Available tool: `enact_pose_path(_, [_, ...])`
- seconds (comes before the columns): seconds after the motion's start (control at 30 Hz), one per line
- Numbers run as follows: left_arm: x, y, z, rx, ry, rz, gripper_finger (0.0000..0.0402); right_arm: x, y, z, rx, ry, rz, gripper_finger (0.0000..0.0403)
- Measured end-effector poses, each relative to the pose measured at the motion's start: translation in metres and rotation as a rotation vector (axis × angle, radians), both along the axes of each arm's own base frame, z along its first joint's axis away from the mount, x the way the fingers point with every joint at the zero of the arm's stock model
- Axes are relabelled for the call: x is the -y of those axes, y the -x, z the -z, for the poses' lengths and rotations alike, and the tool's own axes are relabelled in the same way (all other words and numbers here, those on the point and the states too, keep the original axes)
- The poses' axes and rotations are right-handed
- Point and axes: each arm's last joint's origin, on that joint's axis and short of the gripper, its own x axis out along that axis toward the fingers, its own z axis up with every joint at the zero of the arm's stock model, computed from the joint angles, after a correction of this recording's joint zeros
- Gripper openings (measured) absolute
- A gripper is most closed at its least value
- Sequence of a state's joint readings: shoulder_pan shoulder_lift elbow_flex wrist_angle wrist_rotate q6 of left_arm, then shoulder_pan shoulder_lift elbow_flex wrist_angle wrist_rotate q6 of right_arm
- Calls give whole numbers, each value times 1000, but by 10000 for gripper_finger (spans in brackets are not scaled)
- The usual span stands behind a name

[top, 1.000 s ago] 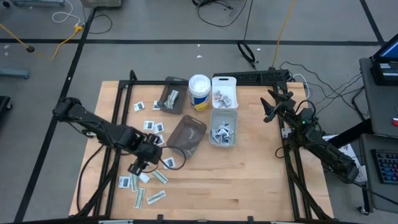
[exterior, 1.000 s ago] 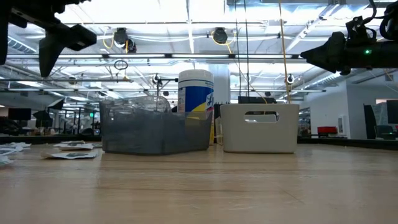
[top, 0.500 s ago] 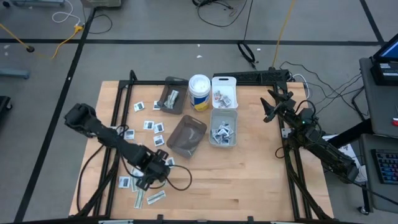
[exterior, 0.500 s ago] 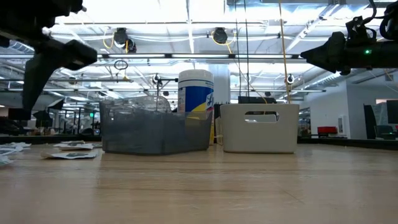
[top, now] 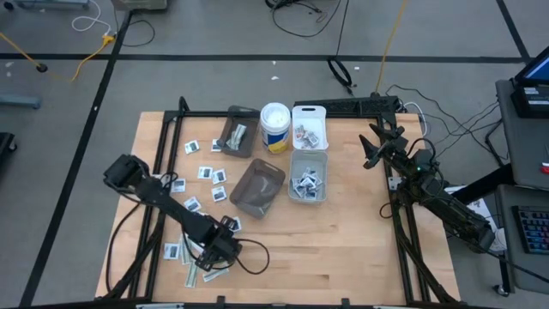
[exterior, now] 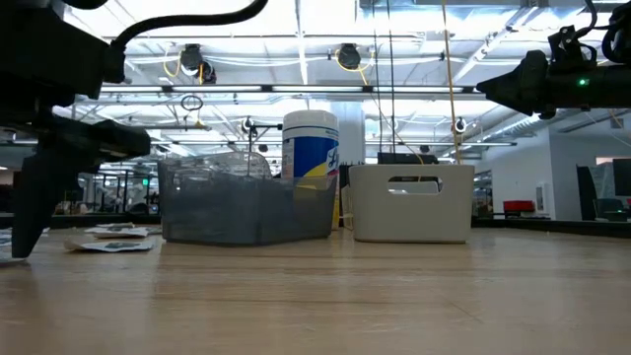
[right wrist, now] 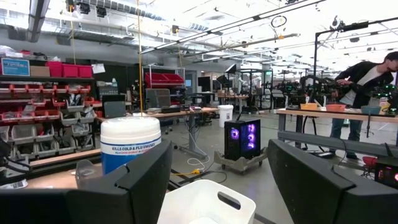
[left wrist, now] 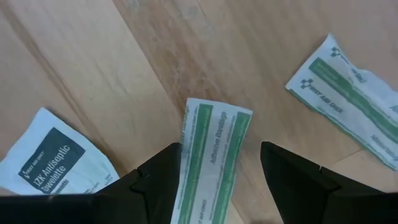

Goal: Pick & Place First Aid Supplies
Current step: Put the bandage pack into the top black bin

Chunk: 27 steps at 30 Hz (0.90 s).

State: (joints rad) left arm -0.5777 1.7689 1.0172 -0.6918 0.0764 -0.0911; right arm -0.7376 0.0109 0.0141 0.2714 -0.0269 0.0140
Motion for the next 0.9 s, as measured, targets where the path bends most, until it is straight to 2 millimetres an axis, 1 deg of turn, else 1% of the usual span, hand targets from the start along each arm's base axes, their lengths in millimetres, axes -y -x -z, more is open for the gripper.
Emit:
enact_pose_path(0.1, [1,-1,1,-1,-1,12,223,0,0,0,0,0,0,263])
enact_pose_path(0.17, [0,-1,2,2,-4,28,204,0,0,0,1,0,0,263])
enact_pose_path(0.27, [0,-1,2,4,-11,37,160,0,0,0,0,0,0,263])
enact_pose_path(0.43, [-1,-1,2,4,-19,28,75,0,0,0,0,0,0,263])
enact_pose_path(0.57, [1,-1,2,-13,14,10,14,0,0,0,0,0,0,263])
enact_pose_path(0.67, [2,0,2,-27,34,-5,8,0,0,0,1,0,0,263])
enact_pose_path(0.77, [0,3,-3,-47,70,-10,3,0,0,0,0,0,0,263])
enact_pose_path(0.9, [-6,7,-27,-12,116,-95,2,0,0,0,0,0,0,263])
